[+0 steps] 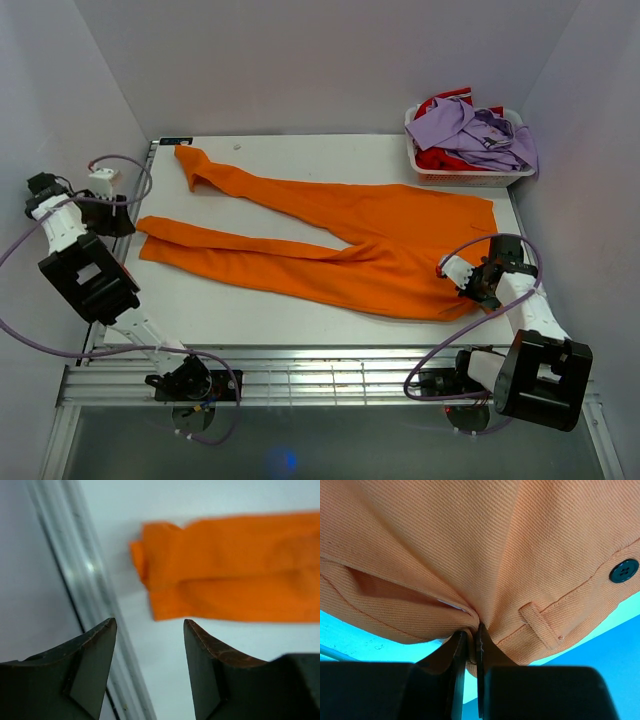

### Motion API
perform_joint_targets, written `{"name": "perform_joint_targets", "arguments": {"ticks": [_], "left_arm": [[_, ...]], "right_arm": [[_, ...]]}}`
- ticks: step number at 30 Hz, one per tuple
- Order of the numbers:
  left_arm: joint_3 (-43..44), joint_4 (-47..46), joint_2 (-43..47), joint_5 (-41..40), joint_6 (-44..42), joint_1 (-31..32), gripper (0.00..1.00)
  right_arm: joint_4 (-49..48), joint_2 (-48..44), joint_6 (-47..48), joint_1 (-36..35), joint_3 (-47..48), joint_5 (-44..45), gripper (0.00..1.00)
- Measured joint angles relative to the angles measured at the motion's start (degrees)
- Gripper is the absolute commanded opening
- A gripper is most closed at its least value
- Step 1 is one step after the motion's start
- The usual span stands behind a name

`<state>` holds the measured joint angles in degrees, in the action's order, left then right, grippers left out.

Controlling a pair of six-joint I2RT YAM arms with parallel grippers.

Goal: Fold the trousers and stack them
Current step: Flatten the trousers out

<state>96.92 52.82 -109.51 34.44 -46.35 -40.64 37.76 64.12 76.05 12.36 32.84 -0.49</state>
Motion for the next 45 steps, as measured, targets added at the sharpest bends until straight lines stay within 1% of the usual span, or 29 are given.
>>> {"name": "perform_joint_targets", "arguments": {"ticks": [4,6,9,12,18,20,21,25,26,28,29,31,33,35,37,39,40,42,43,44,45], "left_arm": [[-13.88,3.26,5.22,-0.81,-10.10,0.63,0.72],[-18.38,4.20,6.88,-1.68,-14.32,0.68,0.76],[-21.75,3.37,7.69,-2.80,-19.06,1.03,0.79],[-24.24,0.07,7.87,-4.15,-22.47,1.97,0.80],[-29.79,-7.23,8.11,-5.33,-28.15,7.32,0.81],[-30.82,-8.74,8.11,-5.33,-29.55,8.79,0.79],[-30.95,-9.25,8.04,-5.40,-30.12,9.35,0.77],[-30.75,-10.95,7.43,-6.62,-31.54,10.78,0.41],[-30.69,-10.67,7.04,-7.17,-32.28,10.86,0.28],[-30.67,-8.85,6.67,-8.61,-34.56,10.62,0.20],[-30.67,-7.10,6.69,-8.90,-36.33,10.10,0.12],[-30.69,-3.08,7.23,-9.62,-39.80,8.09,0.07],[-30.67,1.77,8.17,-10.05,-43.63,4.55,0.03],[-30.67,7.15,9.51,-10.99,-46.97,0.57,0.03],[-30.67,11.91,11.30,-11.65,-49.96,-2.62,0.09],[-30.77,15.28,13.42,-12.20,-52.13,-4.57,0.19],[-30.80,16.74,14.56,-12.44,-53.16,-5.07,0.40],[-30.82,18.62,16.50,-12.79,-54.69,-5.31,0.57],[-30.82,19.06,17.29,-12.81,-54.95,-5.31,0.91],[-30.75,19.43,17.88,-12.63,-55.25,-5.31,0.96],[-30.49,19.82,18.23,-12.35,-55.12,-5.31,0.98]], "right_arm": [[0.15,0.00,0.00,0.00,0.00,-0.22,0.08],[0.26,0.04,0.00,0.02,0.00,-0.33,0.08],[0.28,0.50,0.02,0.02,0.07,-0.35,0.08],[0.31,1.18,0.00,0.02,0.33,-0.35,0.08],[0.31,1.81,0.02,0.02,0.37,-0.31,0.08],[0.28,2.03,0.02,0.02,0.39,-0.28,0.08],[0.28,2.08,0.00,0.02,0.39,-0.28,0.08],[0.28,2.14,0.02,0.00,0.39,-0.13,0.08],[0.28,2.14,0.02,0.00,0.39,-0.11,0.08],[0.31,2.12,0.04,0.00,0.39,-0.11,0.08],[0.31,2.05,0.07,0.00,0.39,-0.09,0.08],[0.39,1.75,0.17,0.00,0.39,-0.09,0.08],[0.74,1.31,0.31,0.00,0.37,-0.17,0.08],[1.18,1.01,0.44,0.00,0.37,-0.50,0.08],[1.53,0.70,0.52,0.00,0.37,-0.98,0.08],[1.92,0.20,0.76,0.00,0.35,-1.25,0.08],[2.03,-0.15,0.90,0.00,0.28,-1.18,0.08],[2.01,-1.03,1.16,0.00,-0.15,-0.74,0.08],[1.90,-1.53,1.36,0.04,-0.50,-0.42,0.08],[1.88,-2.08,1.55,0.04,-0.94,-0.13,0.08],[1.88,-2.71,1.77,0.04,-1.46,0.15,0.08]]}}
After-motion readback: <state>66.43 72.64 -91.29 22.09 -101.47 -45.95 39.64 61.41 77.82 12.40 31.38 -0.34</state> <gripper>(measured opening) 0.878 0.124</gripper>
